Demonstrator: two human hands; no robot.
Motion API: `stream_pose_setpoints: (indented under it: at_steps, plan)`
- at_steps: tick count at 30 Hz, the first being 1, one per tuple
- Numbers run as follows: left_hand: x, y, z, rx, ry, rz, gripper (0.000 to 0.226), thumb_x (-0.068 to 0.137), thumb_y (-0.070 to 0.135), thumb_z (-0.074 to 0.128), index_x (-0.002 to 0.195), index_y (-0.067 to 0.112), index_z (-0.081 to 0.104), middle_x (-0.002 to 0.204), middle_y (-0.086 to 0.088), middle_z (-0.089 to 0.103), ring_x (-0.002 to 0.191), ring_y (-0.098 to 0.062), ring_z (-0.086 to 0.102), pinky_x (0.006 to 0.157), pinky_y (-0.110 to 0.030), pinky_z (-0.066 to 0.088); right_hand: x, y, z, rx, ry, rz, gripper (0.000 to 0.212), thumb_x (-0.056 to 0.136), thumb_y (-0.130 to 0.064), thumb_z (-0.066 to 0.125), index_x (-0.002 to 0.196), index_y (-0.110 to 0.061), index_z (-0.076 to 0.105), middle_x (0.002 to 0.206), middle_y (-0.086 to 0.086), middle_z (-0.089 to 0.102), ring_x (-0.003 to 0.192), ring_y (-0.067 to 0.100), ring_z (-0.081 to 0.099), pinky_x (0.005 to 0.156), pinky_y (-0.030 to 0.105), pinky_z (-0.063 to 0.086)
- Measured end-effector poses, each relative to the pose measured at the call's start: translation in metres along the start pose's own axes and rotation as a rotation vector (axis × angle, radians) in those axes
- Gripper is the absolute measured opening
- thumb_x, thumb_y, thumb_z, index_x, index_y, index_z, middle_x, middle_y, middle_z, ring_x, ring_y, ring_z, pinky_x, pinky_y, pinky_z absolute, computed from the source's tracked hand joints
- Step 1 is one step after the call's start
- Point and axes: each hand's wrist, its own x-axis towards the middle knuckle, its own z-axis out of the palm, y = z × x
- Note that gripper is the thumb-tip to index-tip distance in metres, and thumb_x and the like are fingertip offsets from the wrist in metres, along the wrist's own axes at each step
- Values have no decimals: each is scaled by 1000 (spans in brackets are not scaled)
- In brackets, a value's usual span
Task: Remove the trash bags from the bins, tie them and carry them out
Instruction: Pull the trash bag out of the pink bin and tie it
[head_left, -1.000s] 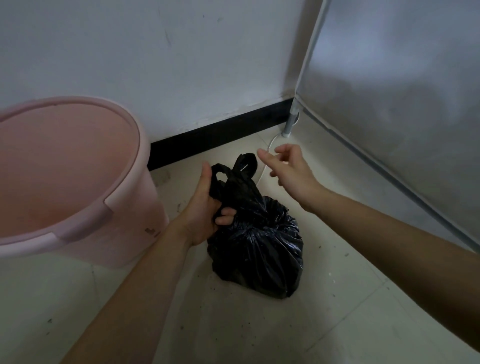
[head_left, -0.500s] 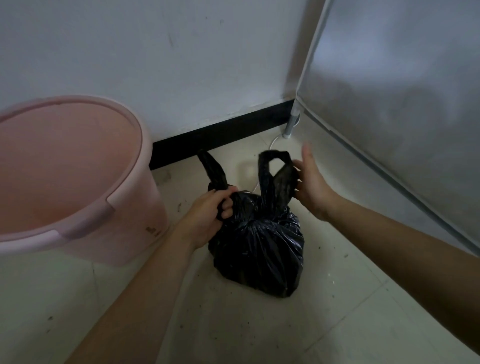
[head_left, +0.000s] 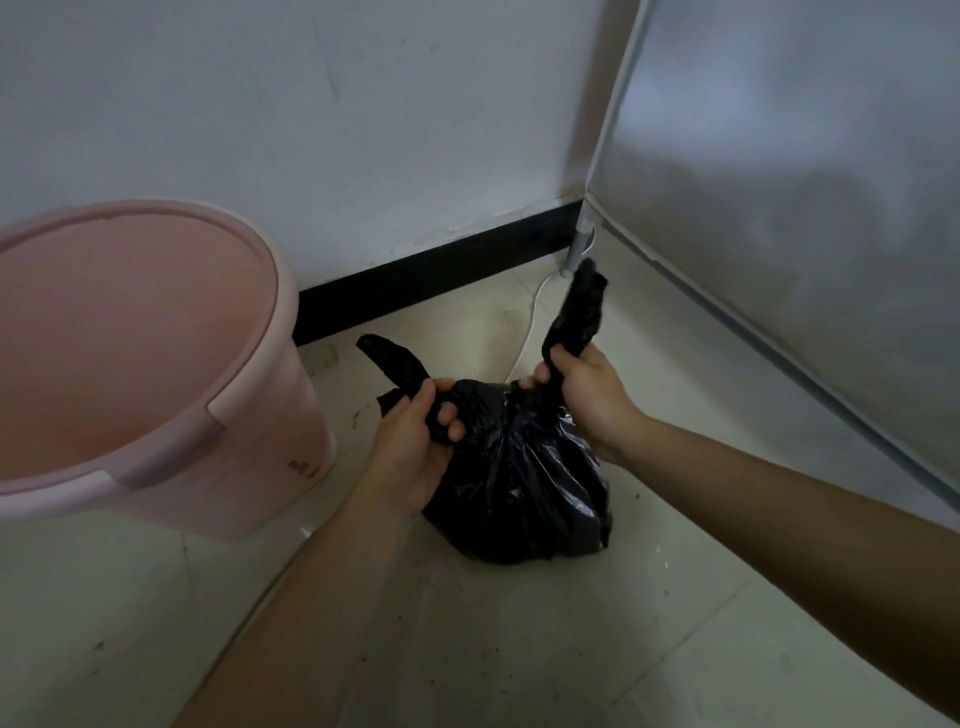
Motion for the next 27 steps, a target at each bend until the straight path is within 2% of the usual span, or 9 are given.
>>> stream_pose_setpoints:
  at_steps: [2, 5, 8, 10, 12, 16, 19, 23, 27]
  plan:
    - [2, 3, -2, -18, -26, 35, 7, 100, 14, 51, 103, 10, 56, 66, -2, 45, 56, -16, 48, 56, -28, 48, -1, 0, -7, -319, -170, -92, 22, 105, -18, 39, 84, -23, 45, 64, -7, 52, 64, 14, 53, 72, 32, 41]
    - [-1, 5, -2, 50, -195, 70, 18, 90, 11, 65, 107, 13, 61, 64, 0, 49, 60, -15, 51, 64, -28, 49, -6, -4, -16, -691, -377, -155, 21, 102, -19, 43, 91, -33, 54, 87, -14, 59, 80, 1, 53, 77, 26, 39]
    - [-6, 9, 0, 275, -379, 78, 14, 87, 26, 70, 97, 16, 65, 57, 2, 40, 54, -12, 39, 64, -25, 39, -8, -9, -11, -802, -506, -129, 20, 100, -24, 45, 103, -18, 64, 111, 1, 67, 102, 16, 60, 94, 34, 46]
    - [-5, 11, 2, 374, -370, 65, 28, 89, 34, 68, 107, 13, 64, 52, 4, 33, 49, -10, 31, 59, -25, 29, -9, -7, -6, -854, -606, -89, 22, 96, -29, 45, 87, -17, 62, 97, 3, 67, 92, 18, 61, 87, 38, 47]
    - [-4, 11, 5, 352, -269, 114, 26, 91, 37, 60, 104, 16, 68, 50, 7, 30, 46, -8, 26, 54, -24, 23, -9, -5, -3, -843, -646, -53, 24, 95, -35, 46, 79, -20, 57, 84, -3, 62, 81, 12, 57, 80, 34, 43]
    - [3, 5, 4, -2, -79, 150, 26, 101, 36, 51, 85, 17, 60, 47, 6, 28, 44, -8, 29, 54, -23, 36, -9, -2, -6, -864, -570, -223, 47, 89, -65, 52, 116, -28, 62, 105, -4, 69, 96, 10, 64, 86, 29, 51]
    - [6, 4, 3, -219, 7, 120, 32, 103, 37, 47, 81, 16, 55, 47, 5, 24, 41, -8, 27, 49, -23, 42, -9, 4, -13, -906, -495, -328, 33, 97, -48, 55, 103, -17, 66, 96, 5, 66, 88, 17, 63, 81, 34, 50]
    - [3, 4, 5, -179, 10, 71, 29, 103, 36, 48, 82, 17, 53, 44, 7, 25, 36, -5, 24, 40, -18, 32, -6, 19, -27, -910, -416, -410, 30, 100, -40, 54, 94, -15, 69, 91, 2, 62, 84, 11, 60, 78, 25, 47]
    - [1, 8, -4, -36, -117, 5, 19, 95, 4, 55, 82, 18, 49, 55, 7, 30, 43, -5, 28, 45, -19, 34, -6, 28, -33, -843, -252, -380, 28, 101, -40, 52, 78, -29, 62, 63, -12, 58, 61, -2, 55, 60, 12, 37]
